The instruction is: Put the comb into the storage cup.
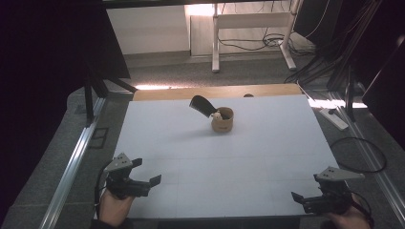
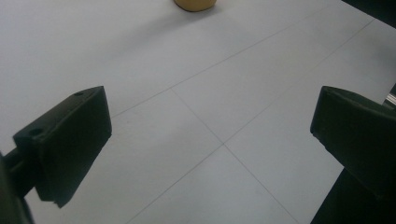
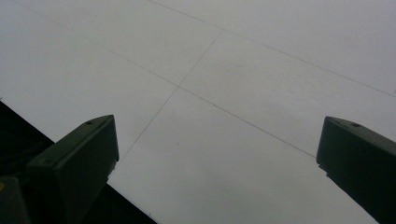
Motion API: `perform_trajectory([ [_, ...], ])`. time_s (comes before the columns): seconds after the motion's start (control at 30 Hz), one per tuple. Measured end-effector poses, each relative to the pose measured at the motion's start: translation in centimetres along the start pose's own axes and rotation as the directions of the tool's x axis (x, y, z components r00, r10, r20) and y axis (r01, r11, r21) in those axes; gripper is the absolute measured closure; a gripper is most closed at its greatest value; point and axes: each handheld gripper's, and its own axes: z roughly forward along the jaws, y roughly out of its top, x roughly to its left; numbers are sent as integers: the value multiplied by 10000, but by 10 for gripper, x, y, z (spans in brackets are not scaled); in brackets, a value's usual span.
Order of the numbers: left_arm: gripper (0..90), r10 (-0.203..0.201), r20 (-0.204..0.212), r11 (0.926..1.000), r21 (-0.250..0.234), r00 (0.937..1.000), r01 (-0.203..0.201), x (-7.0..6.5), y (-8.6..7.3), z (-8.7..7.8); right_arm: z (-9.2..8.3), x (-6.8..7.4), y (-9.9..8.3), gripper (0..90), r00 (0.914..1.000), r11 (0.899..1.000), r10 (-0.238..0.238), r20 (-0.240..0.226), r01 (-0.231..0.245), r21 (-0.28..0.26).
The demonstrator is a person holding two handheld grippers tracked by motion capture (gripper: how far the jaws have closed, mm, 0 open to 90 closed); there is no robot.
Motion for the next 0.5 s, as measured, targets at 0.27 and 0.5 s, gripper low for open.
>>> perform_trajectory([
  [0.27, 0, -131, -141, 9999, 100, 9998, 132, 0, -8, -7, 0, 0, 0, 0, 10000, 10000, -8, 15, 8, 38],
  [0.5, 0, -83, -305, 9997, 208, 9995, 89, -2, -13, -10, 0, 0, 0, 0, 10000, 10000, -3, 52, 3, 51],
])
